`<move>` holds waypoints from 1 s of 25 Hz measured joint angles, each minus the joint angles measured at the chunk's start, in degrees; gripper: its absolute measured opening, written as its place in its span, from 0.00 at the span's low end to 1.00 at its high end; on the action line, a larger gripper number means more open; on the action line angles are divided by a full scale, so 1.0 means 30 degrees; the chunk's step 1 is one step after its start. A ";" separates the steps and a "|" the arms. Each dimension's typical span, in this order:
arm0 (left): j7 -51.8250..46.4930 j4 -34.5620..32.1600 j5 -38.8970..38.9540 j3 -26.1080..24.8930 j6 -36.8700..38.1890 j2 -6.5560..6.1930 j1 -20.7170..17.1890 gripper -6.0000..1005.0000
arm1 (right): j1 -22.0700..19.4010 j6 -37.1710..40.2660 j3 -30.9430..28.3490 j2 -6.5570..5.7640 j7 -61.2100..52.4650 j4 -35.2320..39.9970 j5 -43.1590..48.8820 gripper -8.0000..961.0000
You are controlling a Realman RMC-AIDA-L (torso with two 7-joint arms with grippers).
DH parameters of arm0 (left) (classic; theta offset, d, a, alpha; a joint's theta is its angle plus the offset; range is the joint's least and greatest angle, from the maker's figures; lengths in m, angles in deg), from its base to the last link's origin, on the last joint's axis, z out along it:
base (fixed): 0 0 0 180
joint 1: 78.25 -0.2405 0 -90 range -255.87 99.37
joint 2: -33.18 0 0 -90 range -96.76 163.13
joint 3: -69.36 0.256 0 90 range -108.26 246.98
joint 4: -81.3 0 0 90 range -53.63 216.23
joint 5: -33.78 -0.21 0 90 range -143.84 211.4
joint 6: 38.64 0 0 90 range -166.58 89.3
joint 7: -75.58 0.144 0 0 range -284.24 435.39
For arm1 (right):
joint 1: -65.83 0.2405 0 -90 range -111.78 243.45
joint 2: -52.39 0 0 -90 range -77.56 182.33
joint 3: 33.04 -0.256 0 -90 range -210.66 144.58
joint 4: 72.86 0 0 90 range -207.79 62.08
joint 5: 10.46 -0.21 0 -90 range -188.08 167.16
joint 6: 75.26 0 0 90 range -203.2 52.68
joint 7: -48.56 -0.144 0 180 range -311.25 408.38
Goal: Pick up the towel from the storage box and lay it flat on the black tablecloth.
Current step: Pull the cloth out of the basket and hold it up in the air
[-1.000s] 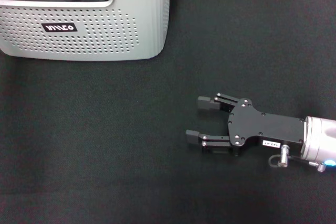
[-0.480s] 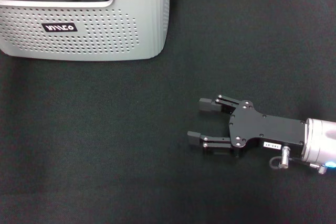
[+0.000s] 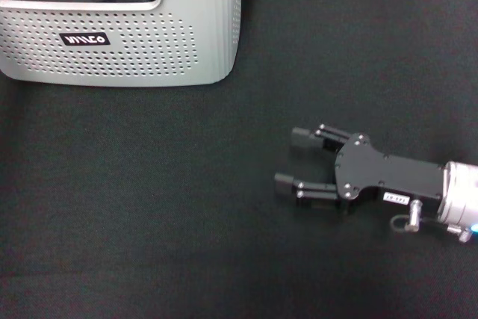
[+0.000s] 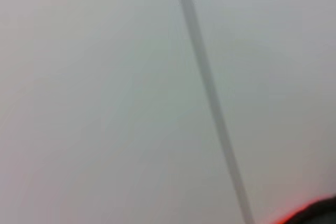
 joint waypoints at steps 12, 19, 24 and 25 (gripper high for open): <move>-0.1855 -0.5417 1.4122 -0.3894 0.5243 -0.1209 -0.2993 0.01 | -0.0071 0.2351 -0.2230 -0.0207 0.1430 0.0017 0.0072 0.89; -0.1646 -0.5478 1.5736 -0.4590 0.7198 -0.0423 -0.4918 0.01 | -0.0623 0.4397 -0.3636 -0.0041 0.2914 0.1955 0.0013 0.89; -0.0188 -0.5350 1.5469 -0.3368 0.8634 0.0801 -0.6519 0.01 | -0.0752 0.5301 -0.3940 0.0136 0.3045 0.3232 -0.0003 0.89; -0.0128 -0.5214 1.5392 -0.2789 0.8651 0.0808 -0.6870 0.02 | -0.0773 0.5347 -0.3918 0.0163 0.3049 0.3474 -0.0004 0.89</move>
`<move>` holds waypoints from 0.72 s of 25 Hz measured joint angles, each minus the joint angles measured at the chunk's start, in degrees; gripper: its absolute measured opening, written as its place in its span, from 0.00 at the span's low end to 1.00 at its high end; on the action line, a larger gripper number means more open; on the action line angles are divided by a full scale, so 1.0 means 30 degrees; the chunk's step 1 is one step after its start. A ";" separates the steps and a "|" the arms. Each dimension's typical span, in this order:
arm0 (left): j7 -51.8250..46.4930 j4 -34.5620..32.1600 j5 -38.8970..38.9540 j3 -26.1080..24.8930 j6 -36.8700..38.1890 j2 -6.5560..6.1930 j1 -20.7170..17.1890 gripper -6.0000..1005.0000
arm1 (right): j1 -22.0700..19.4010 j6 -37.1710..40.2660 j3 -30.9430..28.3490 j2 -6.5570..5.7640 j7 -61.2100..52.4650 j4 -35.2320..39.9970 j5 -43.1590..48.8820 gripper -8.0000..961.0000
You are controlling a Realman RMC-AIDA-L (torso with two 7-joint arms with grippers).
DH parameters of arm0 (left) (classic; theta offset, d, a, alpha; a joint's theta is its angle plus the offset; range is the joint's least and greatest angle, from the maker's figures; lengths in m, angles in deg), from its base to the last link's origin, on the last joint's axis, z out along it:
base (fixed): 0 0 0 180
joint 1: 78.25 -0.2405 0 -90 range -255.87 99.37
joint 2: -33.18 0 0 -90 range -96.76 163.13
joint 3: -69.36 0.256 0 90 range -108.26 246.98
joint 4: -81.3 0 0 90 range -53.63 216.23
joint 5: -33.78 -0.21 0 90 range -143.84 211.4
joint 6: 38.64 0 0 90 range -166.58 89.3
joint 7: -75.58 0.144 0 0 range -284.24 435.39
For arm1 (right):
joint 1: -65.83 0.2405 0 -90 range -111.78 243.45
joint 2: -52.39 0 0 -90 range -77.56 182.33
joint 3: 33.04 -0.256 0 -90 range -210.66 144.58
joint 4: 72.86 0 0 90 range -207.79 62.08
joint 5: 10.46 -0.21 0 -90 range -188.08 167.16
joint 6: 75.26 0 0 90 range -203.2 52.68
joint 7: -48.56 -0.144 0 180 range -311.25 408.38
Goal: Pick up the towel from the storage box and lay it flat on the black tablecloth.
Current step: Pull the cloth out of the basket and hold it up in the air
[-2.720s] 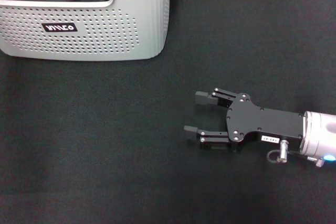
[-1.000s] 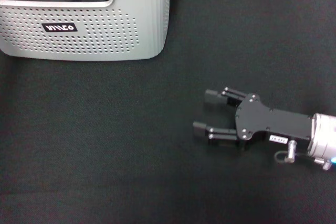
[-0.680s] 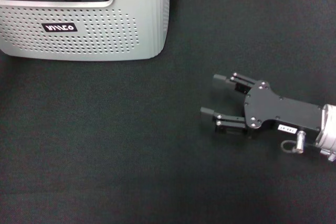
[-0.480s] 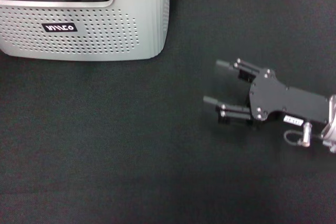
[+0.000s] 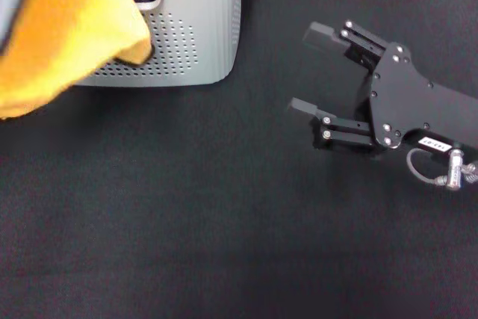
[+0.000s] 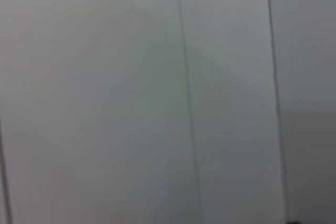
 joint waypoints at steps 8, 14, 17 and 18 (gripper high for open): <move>0.0719 0.2249 -0.1016 0.4637 -0.1163 0.0076 -0.1015 0.02 | 0.0246 0.0198 0.1077 0.0021 0.0178 0.1188 -0.1138 0.89; 0.1193 0.2883 -0.2374 0.7675 -0.3382 0.0022 -0.0934 0.02 | 0.0212 0.0857 0.2917 0.0023 0.0272 0.1691 -0.3621 0.89; 0.1243 0.2895 -0.2986 0.8927 -0.4321 -0.0023 -0.0884 0.02 | 0.0387 0.0610 0.3383 0.0021 0.0456 0.1577 -0.4418 0.89; 0.1260 0.2897 -0.3155 0.9263 -0.4567 -0.0030 -0.0863 0.02 | 0.0434 0.0424 0.3416 0.0022 0.0472 0.1559 -0.4571 0.89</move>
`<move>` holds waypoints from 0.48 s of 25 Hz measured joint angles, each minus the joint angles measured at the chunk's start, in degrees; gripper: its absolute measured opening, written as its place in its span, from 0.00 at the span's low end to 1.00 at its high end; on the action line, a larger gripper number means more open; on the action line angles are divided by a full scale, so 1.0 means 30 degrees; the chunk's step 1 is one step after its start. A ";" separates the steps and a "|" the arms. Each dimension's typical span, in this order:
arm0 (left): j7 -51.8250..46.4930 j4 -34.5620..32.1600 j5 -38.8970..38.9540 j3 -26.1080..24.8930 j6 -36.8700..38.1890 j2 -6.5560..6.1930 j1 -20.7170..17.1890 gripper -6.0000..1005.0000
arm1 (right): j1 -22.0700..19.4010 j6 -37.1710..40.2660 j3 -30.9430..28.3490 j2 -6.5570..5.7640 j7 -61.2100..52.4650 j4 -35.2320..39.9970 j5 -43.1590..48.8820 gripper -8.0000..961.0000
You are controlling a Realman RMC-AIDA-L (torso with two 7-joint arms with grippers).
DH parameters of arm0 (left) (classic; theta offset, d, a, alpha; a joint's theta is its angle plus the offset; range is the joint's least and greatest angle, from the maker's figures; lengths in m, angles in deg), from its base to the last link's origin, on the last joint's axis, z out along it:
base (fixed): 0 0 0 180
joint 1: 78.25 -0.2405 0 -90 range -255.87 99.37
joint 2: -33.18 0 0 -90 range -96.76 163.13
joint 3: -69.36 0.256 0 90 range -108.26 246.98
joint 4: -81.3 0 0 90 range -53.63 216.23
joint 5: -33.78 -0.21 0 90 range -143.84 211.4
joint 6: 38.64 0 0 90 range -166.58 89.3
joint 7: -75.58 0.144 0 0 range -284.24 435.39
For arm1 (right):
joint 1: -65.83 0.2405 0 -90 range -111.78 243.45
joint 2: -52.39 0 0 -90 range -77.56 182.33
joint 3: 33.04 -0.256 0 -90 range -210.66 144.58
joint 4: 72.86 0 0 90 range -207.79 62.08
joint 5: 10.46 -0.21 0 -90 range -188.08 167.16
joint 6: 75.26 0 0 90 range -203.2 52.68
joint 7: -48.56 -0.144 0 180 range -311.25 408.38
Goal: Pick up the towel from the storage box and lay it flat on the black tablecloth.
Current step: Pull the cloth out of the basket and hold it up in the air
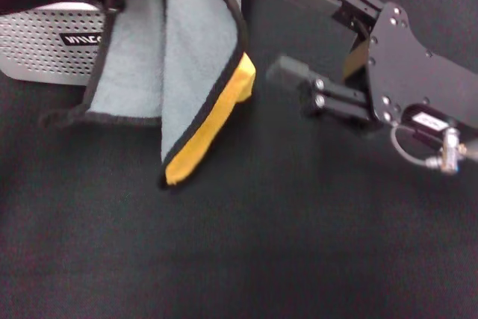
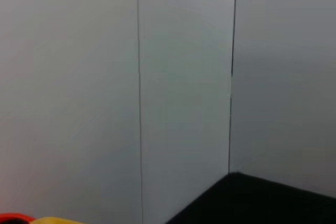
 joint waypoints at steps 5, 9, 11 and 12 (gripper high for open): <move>0.0231 0.0015 -0.0685 0.1181 -0.0854 -0.0014 0.0130 0.02 | 0.0543 -0.1781 0.0028 0.0000 0.0012 -0.0034 -0.0543 0.78; 0.0276 0.0297 -0.0696 0.1304 -0.0896 -0.0011 0.0457 0.02 | 0.1123 -0.3276 0.0041 0.0000 -0.0155 -0.0286 -0.0658 0.75; 0.0288 0.0470 -0.0695 0.1318 -0.0911 -0.0006 0.0634 0.02 | 0.1249 -0.3782 0.0121 0.0000 -0.0202 -0.0428 -0.0685 0.74; 0.0289 0.0499 -0.0697 0.1323 -0.0921 -0.0006 0.0681 0.02 | 0.1284 -0.3934 0.0207 0.0000 -0.0206 -0.0492 -0.0768 0.74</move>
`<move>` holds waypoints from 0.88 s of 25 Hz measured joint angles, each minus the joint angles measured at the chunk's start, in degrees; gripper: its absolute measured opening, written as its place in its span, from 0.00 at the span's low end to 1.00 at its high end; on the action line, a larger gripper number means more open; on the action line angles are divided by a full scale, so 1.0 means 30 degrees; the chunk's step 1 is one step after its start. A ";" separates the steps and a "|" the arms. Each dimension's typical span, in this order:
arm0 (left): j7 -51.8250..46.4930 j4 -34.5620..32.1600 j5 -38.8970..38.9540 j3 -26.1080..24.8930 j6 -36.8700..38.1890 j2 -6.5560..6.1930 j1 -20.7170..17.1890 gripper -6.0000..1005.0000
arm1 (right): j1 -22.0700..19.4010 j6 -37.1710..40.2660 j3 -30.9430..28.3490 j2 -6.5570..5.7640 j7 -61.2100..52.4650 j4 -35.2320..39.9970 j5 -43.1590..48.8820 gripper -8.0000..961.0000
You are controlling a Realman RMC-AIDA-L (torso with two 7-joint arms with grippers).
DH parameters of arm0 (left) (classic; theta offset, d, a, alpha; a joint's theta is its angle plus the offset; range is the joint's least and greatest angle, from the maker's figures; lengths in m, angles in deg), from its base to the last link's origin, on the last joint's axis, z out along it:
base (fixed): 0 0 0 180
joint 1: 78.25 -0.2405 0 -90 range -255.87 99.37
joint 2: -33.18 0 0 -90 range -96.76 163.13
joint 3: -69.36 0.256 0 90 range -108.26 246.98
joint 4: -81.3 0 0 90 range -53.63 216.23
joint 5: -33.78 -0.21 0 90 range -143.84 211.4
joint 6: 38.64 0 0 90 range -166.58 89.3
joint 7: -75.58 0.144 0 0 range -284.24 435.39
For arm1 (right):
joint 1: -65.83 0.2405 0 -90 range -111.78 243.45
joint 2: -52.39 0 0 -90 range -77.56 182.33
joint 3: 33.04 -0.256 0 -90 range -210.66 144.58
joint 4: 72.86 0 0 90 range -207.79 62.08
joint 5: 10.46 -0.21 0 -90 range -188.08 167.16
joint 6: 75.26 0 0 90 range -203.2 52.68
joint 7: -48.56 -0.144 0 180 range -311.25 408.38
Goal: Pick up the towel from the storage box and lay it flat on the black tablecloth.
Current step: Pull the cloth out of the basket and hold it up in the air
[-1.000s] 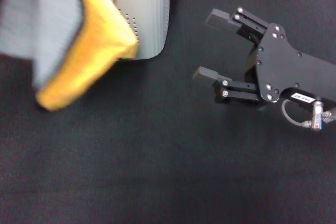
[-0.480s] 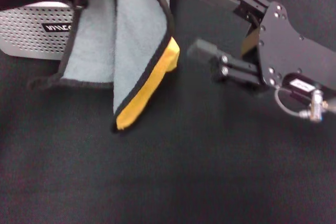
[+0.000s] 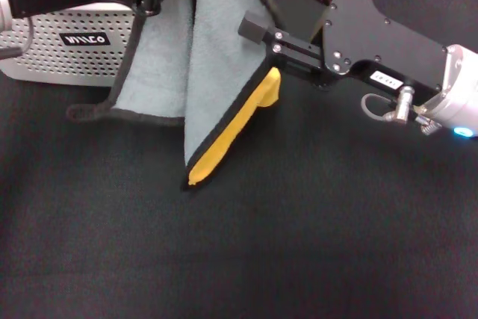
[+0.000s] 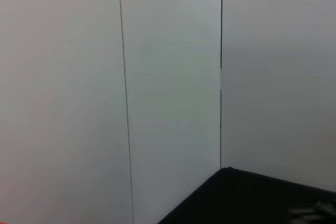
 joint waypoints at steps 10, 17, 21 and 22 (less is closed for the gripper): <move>0.0055 0.0193 0.0000 -0.0115 -0.0052 0.0002 0.0047 0.02 | -0.0364 -0.0111 0.0581 0.0002 0.0093 -0.0263 -0.0811 0.59; 0.0146 0.0329 0.0001 -0.0058 -0.0065 0.0002 0.0056 0.02 | -0.0494 -0.0099 0.0514 0.0001 0.0179 -0.0262 -0.0821 0.38; 0.0186 0.0430 0.0004 -0.0011 -0.0066 -0.0013 0.0033 0.02 | -0.0496 -0.0085 0.0512 0.0001 0.0552 -0.0269 -0.0831 0.23; 0.0196 0.0431 -0.0004 -0.0003 -0.0066 -0.0020 0.0021 0.02 | -0.0504 -0.0083 0.0514 0.0001 0.0682 -0.0270 -0.0836 0.18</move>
